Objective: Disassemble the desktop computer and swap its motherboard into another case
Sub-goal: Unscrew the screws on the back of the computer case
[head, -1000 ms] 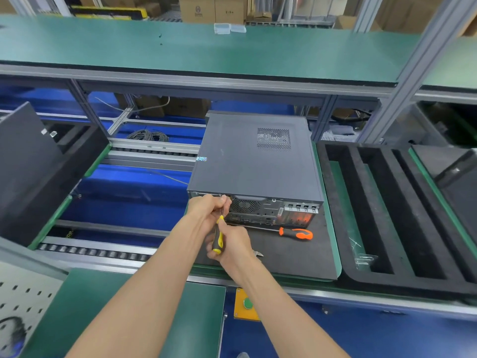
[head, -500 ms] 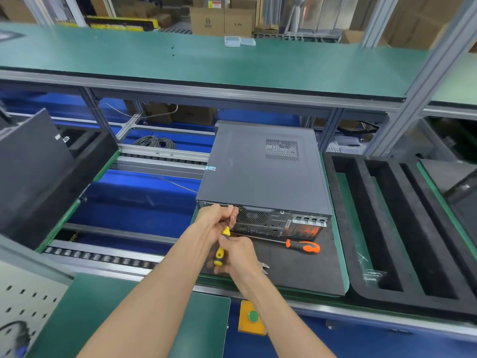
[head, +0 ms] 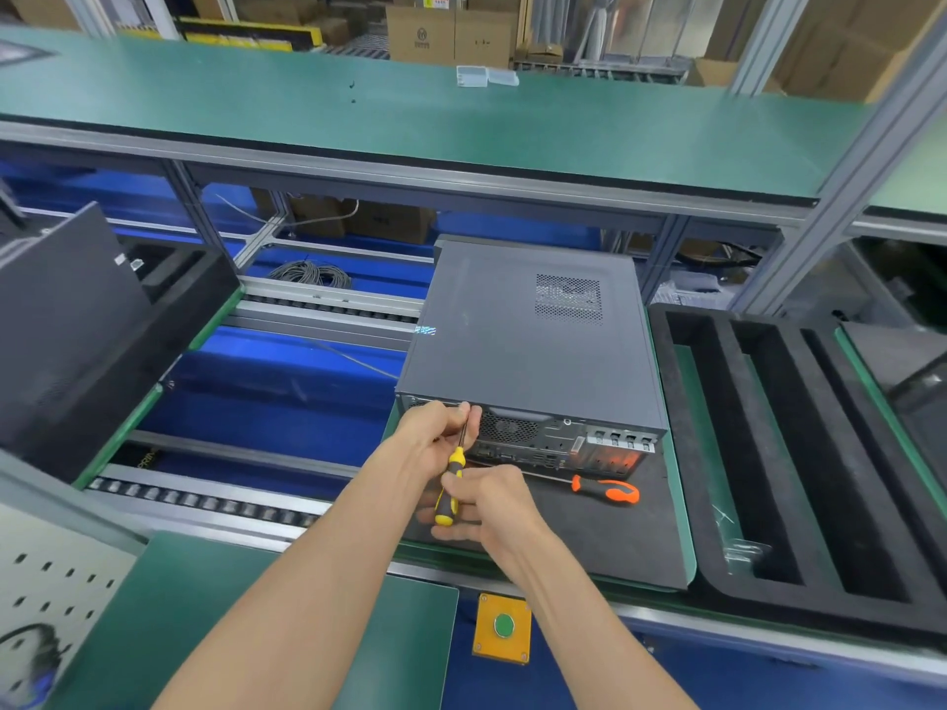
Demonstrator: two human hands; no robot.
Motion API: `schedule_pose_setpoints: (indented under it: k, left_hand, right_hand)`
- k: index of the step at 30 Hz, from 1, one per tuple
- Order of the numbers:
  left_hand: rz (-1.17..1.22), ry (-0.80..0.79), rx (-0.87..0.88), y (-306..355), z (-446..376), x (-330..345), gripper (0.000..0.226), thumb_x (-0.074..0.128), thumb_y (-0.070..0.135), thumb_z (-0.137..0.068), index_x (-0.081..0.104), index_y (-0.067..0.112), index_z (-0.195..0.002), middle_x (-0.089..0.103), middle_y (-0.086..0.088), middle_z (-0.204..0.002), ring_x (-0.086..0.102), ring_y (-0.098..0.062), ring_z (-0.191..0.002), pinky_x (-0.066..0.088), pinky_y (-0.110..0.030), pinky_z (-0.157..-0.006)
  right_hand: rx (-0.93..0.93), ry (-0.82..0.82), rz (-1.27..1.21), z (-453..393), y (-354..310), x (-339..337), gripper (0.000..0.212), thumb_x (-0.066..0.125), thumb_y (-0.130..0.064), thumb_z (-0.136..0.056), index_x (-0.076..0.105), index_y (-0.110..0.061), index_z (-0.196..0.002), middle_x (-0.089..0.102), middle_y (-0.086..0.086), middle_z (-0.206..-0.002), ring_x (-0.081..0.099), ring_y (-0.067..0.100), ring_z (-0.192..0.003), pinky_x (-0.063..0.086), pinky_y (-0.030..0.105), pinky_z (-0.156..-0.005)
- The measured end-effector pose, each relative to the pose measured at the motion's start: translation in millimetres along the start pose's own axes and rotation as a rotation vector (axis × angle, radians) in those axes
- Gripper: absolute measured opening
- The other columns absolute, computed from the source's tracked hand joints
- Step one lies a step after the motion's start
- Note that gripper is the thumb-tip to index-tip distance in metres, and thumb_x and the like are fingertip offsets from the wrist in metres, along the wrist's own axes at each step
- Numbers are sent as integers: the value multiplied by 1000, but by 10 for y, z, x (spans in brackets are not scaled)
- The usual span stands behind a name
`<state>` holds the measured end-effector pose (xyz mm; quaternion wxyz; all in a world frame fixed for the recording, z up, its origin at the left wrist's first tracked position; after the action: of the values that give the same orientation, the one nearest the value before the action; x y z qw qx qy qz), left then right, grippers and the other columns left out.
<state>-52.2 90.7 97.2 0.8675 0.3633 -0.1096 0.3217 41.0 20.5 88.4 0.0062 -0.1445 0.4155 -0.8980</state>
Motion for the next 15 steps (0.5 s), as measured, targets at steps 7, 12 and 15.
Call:
schedule_pose_setpoints:
  k: [7, 12, 15]
  left_hand:
    - [-69, -35, -38, -3, 84, 27, 29, 49, -9, -99, 55, -12, -127, 65, -18, -94, 60, -16, -61, 54, -19, -48]
    - [-70, -46, -29, -6, 94, 27, 32, 45, -8, -100, 51, -14, -132, 62, -18, -88, 57, -16, -67, 52, -18, -47]
    - [-71, -50, -47, -11, 86, 29, 30, 46, -7, -101, 52, -14, -129, 61, -16, -84, 56, -16, -66, 51, -18, -46]
  right_hand:
    - [-33, 176, 163, -48, 26, -50, 26, 79, -24, -85, 73, 0, -93, 75, 11, -80, 73, 21, -64, 62, 35, -63]
    - [22, 50, -25, 9, -16, 0, 21, 72, -4, -89, 67, 8, -105, 73, 27, -90, 75, 39, -79, 61, 37, -61]
    - [-16, 147, 89, 7, -29, -24, 30, 86, -14, -78, 69, 6, -92, 73, 23, -82, 75, 30, -69, 60, 35, -58]
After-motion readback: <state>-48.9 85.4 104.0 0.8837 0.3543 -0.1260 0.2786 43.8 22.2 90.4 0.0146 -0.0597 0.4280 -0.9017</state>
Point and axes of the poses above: each hand's wrist, its own z-axis away from the middle knuckle, its own x-axis out of the palm, y = z × x, the point moved 5 cm from there along -z, towards the middle knuckle
